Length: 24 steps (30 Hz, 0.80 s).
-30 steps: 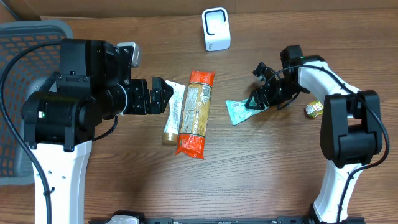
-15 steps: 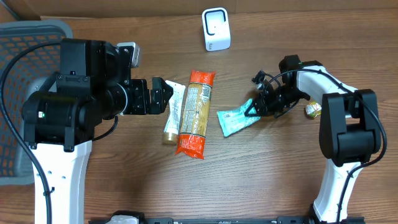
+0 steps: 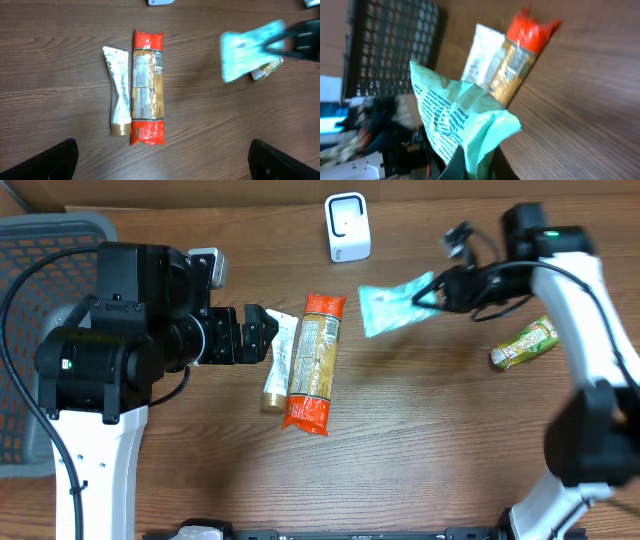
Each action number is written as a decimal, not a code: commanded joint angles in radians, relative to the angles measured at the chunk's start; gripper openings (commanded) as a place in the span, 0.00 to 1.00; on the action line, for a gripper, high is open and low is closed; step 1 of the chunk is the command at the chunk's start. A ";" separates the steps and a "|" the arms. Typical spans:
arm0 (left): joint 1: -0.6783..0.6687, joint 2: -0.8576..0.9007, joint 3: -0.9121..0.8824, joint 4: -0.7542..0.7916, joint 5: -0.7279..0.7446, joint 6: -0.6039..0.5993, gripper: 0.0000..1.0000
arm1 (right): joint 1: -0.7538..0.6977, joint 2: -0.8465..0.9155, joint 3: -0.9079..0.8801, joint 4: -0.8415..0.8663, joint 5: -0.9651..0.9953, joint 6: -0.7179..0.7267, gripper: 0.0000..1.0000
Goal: Scan the item barcode
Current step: 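Raise the teal pouch to the white scanner with the right gripper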
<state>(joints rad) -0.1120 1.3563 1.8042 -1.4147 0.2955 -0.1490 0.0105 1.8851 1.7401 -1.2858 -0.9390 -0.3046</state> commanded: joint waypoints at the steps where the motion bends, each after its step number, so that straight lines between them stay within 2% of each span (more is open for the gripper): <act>1: -0.008 0.003 0.003 0.001 0.008 0.022 1.00 | -0.040 -0.136 0.030 -0.018 0.008 0.055 0.04; 6: -0.008 0.003 0.003 0.000 0.008 0.022 1.00 | -0.090 -0.214 0.029 -0.079 0.039 0.045 0.04; 16: -0.008 0.003 0.003 0.001 0.008 0.022 1.00 | -0.084 -0.223 0.029 -0.086 0.108 0.073 0.04; 22: -0.008 0.003 0.003 0.001 0.008 0.022 1.00 | 0.034 -0.222 0.077 0.001 0.430 0.309 0.03; 24: -0.008 0.003 0.003 0.000 0.008 0.022 0.99 | 0.114 -0.215 0.174 0.046 0.578 0.369 0.03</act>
<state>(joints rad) -0.1120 1.3563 1.8042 -1.4147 0.2951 -0.1490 0.0330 1.6764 1.7752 -1.2877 -0.5880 -0.0692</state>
